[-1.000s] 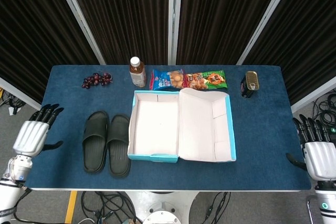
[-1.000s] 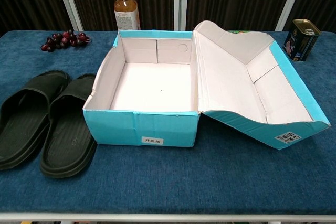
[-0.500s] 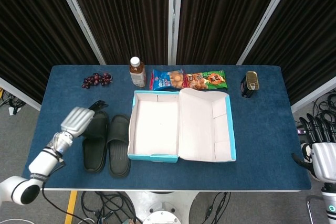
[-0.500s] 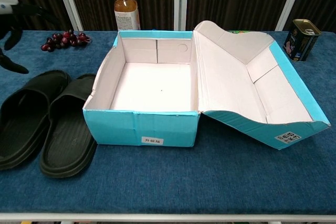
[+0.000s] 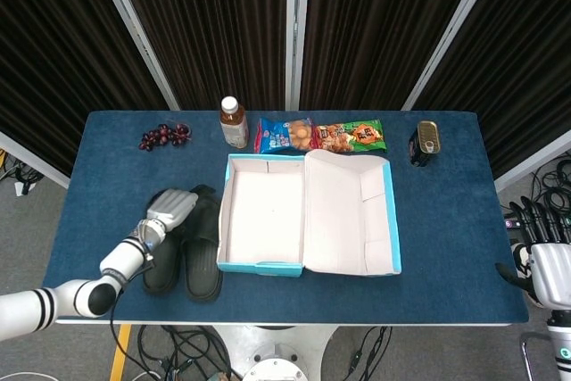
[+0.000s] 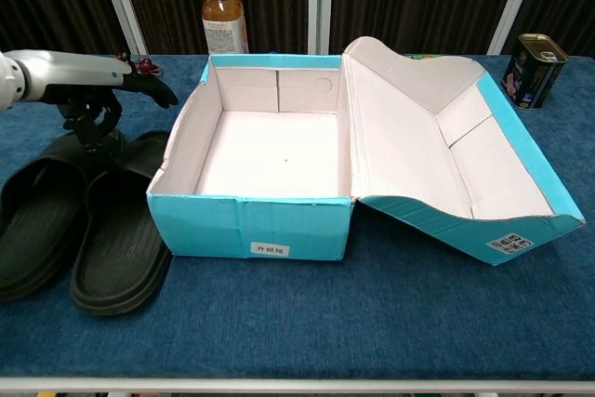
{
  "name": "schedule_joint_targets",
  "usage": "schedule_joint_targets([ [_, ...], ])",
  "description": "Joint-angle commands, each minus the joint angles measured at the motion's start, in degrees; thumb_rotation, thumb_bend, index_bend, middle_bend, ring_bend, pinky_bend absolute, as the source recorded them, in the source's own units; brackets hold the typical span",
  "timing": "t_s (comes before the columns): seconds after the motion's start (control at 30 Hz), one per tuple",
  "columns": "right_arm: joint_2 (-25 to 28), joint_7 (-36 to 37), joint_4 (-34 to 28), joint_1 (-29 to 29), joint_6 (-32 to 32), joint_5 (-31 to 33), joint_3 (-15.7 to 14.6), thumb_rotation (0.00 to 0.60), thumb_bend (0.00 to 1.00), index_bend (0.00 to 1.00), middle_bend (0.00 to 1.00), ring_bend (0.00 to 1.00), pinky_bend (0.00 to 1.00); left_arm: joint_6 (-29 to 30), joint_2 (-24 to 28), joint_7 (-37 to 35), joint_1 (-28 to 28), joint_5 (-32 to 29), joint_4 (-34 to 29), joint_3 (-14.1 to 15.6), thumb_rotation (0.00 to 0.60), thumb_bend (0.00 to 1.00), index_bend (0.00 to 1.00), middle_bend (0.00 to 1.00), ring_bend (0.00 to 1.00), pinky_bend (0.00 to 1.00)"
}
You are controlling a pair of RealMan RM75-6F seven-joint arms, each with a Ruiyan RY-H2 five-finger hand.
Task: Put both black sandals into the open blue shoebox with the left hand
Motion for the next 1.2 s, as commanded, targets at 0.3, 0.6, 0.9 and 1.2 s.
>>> schedule_joint_targets([
  [0.3,-0.22,1.87,1.22,-0.02,-0.63,0.14,-0.33,0.6,0.02,0.0,0.03,0.0,0.03,-1.48,-3.69,1.34,-5.38,-9.33,3.42,3.54,0.6,0.0,0.1,0.08,0.66,0.79],
  [0.6,-0.47,2.78,1.92,-0.22,-0.53,0.35,-0.35,0.6,0.02,0.0,0.03,0.0,0.03,-2.11,-7.18,0.4,-7.83,-12.91,7.31,5.15,0.6,0.0,0.22,0.19,0.72,0.8],
  [0.9,-0.84,3.69,2.85,-0.2,-0.13,0.4,0.01,0.6,0.02,0.0,0.05,0.0,0.03,2.87,-8.03,1.18,-8.29,-14.53,7.3,5.88,0.6,0.0,0.51,0.51,0.84,0.86],
  [1.2,-1.14,4.48,3.67,0.09,-0.01,-0.01,0.18,0.6,0.02,0.0,0.05,0.0,0.03,8.52,-3.51,0.36,-6.39,-13.19,1.21,5.08,0.6,0.0,0.52,0.53,0.85,0.86],
])
